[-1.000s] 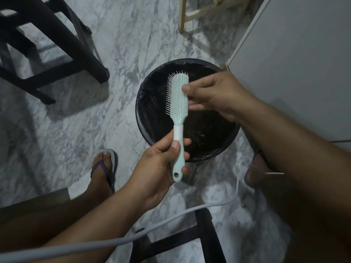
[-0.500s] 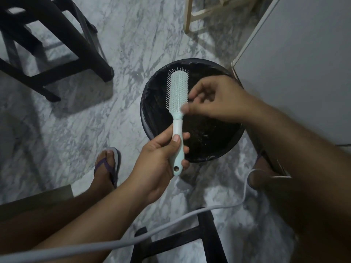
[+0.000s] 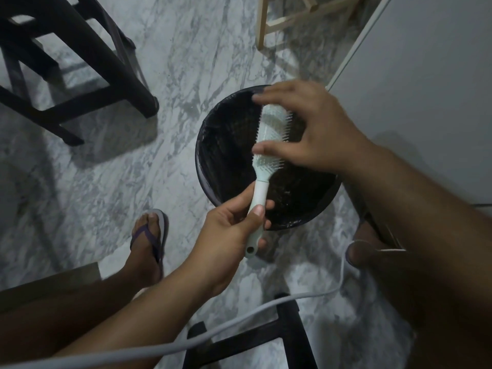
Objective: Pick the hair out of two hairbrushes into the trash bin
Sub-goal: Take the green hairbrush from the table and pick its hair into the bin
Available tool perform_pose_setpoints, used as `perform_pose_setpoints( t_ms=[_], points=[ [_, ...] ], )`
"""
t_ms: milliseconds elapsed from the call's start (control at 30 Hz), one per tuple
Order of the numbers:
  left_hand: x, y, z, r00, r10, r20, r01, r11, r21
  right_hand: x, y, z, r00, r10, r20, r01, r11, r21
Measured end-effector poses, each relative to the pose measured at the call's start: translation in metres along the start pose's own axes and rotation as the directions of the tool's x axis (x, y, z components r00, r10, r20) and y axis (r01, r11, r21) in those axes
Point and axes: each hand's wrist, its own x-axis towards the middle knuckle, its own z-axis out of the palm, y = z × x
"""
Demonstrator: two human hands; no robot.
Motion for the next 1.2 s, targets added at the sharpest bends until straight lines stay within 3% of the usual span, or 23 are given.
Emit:
perform_pose_setpoints(
  t_ms=[133, 233, 333, 433, 467, 600, 700, 800, 967, 1100, 1200],
  points=[
    [-0.002, -0.007, 0.0, 1.0, 0.01, -0.017, -0.009, 0.998, 0.056, 0.003, 0.001, 0.001, 0.997, 0.073, 0.015, -0.075, 0.978, 0.195],
    [-0.001, -0.008, 0.001, 1.0, -0.012, -0.004, 0.013, 1.0, 0.029, 0.005, 0.012, -0.001, 0.987, 0.158, -0.007, -0.152, 0.962, 0.228],
    [0.001, -0.009, 0.002, 0.999, -0.039, -0.008, 0.039, 0.999, -0.008, 0.007, 0.021, 0.007, 0.964, 0.233, -0.126, -0.201, 0.954, 0.224],
    [0.004, -0.01, 0.001, 0.998, -0.052, -0.038, 0.051, 0.998, -0.03, 0.011, 0.025, 0.01, 0.905, 0.367, -0.218, -0.282, 0.897, 0.339],
    [0.006, -0.009, 0.0, 0.997, -0.059, -0.045, 0.057, 0.997, -0.052, 0.012, 0.022, 0.011, 0.904, 0.387, -0.184, -0.301, 0.879, 0.37],
    [0.012, -0.002, -0.001, 0.996, -0.071, -0.048, 0.064, 0.989, -0.135, 0.003, 0.002, 0.024, 0.885, 0.433, 0.173, -0.461, 0.755, 0.467],
    [0.013, 0.0, -0.001, 0.997, -0.071, -0.025, 0.066, 0.985, -0.157, 0.0, -0.009, 0.031, 0.897, 0.429, 0.102, -0.431, 0.804, 0.41],
    [0.011, -0.001, -0.003, 0.998, -0.057, -0.024, 0.054, 0.993, -0.105, 0.0, -0.017, 0.034, 0.882, 0.466, 0.073, -0.448, 0.777, 0.442],
    [0.01, 0.004, -0.008, 0.998, -0.067, 0.017, 0.068, 0.994, -0.08, -0.005, -0.027, 0.037, 0.779, 0.625, 0.059, -0.499, 0.558, 0.663],
    [0.012, 0.003, -0.014, 0.993, -0.11, 0.034, 0.113, 0.99, -0.085, -0.012, -0.019, 0.036, 0.668, 0.71, 0.225, -0.52, 0.229, 0.823],
    [0.013, 0.0, -0.016, 0.991, -0.13, 0.028, 0.132, 0.988, -0.076, -0.022, -0.017, 0.037, 0.667, 0.709, 0.229, -0.534, 0.24, 0.811]
  ],
)
